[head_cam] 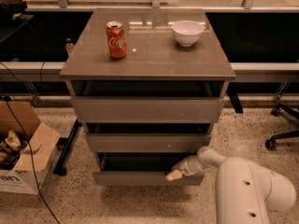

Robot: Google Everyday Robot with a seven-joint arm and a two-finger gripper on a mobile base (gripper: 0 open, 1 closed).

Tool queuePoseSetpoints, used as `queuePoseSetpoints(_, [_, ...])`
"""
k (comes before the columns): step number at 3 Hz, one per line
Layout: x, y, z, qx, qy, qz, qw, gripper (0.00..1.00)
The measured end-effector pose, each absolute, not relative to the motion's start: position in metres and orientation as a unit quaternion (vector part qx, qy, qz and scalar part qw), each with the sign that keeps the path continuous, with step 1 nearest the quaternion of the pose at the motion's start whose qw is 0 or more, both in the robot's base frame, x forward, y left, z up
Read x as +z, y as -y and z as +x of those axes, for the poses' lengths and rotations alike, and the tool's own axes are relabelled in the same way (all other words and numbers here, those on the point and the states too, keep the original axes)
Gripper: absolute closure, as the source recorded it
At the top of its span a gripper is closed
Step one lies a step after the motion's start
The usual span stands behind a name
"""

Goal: Open bottom drawer

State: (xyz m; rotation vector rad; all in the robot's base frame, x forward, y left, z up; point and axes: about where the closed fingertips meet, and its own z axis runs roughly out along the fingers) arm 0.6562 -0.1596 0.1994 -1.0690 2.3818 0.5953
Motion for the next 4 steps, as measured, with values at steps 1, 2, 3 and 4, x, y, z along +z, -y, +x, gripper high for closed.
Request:
queuePoseSetpoints(1, [0.198, 0.158, 0.655, 0.218, -0.866, -0.389, 0.229, 0.06])
queuePoseSetpoints(2, [0.199, 0.154, 0.657, 0.211, -0.862, -0.398, 0.232, 0.0])
queuePoseSetpoints(3, [0.19, 0.153, 0.652, 0.212, -0.863, -0.405, 0.214, 0.0])
queuePoseSetpoints(4, [0.181, 0.158, 0.635, 0.217, -0.867, -0.413, 0.174, 0.0])
